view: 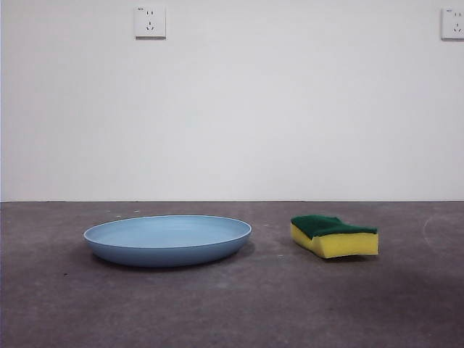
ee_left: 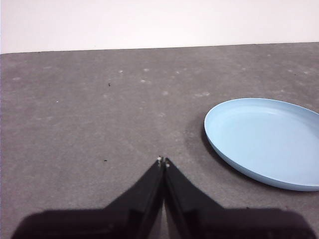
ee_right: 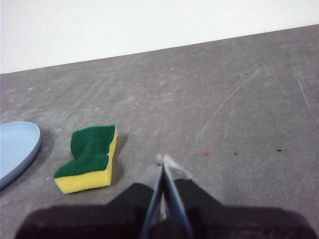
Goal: Pick up the plate,pick up the cloth,clean the plate with the cloth
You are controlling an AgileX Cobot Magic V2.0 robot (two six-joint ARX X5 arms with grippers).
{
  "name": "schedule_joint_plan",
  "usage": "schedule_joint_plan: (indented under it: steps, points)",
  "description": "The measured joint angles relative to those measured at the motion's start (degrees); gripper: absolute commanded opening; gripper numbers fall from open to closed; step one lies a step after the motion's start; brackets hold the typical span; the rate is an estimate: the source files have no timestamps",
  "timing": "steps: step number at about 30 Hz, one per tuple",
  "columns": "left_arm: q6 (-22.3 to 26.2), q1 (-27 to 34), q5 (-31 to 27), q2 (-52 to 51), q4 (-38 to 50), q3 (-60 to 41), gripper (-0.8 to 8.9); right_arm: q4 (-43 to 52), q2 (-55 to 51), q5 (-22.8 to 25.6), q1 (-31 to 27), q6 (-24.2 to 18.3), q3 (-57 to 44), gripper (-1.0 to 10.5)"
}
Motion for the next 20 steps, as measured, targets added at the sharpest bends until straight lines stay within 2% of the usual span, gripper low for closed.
schedule_joint_plan:
  steps: [10, 20]
  points:
    - [0.0, 0.0, 0.0, 0.0, 0.0, 0.0, -0.03, 0.0, 0.0, 0.2, 0.0, 1.9, 0.0, 0.0]
    - [0.0, 0.0, 0.0, 0.0, 0.0, 0.0, -0.03, 0.0, 0.0, 0.2, 0.0, 2.2, 0.0, 0.0]
